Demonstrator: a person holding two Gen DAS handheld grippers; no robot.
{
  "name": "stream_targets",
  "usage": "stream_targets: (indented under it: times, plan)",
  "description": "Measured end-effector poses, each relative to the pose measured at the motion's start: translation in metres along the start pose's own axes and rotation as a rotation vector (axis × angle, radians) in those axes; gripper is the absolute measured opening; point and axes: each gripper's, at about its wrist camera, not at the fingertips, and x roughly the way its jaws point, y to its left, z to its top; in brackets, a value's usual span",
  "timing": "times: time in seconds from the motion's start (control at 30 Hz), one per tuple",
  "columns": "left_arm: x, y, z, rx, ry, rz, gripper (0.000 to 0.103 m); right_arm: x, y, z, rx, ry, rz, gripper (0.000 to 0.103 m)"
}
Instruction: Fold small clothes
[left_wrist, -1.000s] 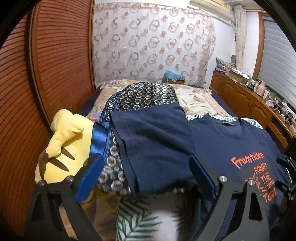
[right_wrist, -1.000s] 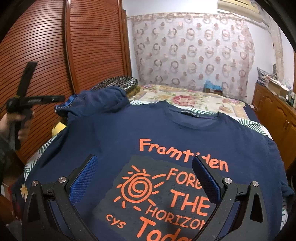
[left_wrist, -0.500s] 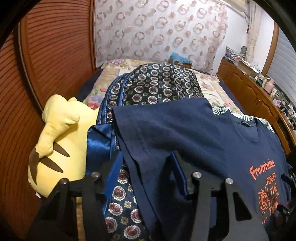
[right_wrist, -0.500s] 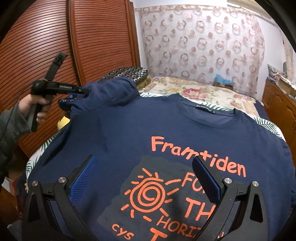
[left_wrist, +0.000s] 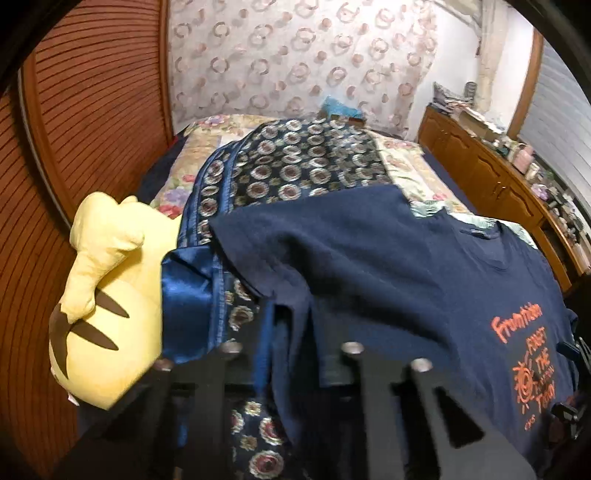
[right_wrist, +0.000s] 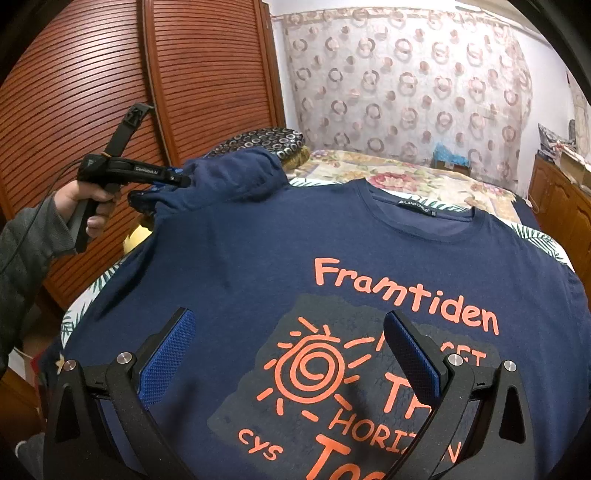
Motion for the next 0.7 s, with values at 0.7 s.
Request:
stream_targets:
  times: [0.7]
  plan:
    - [-0.057,-0.192,0.023,0.319,-0.096,-0.203,0.002,-0.04,-0.054,-0.011,0.126,-0.062,-0.068,0.103]
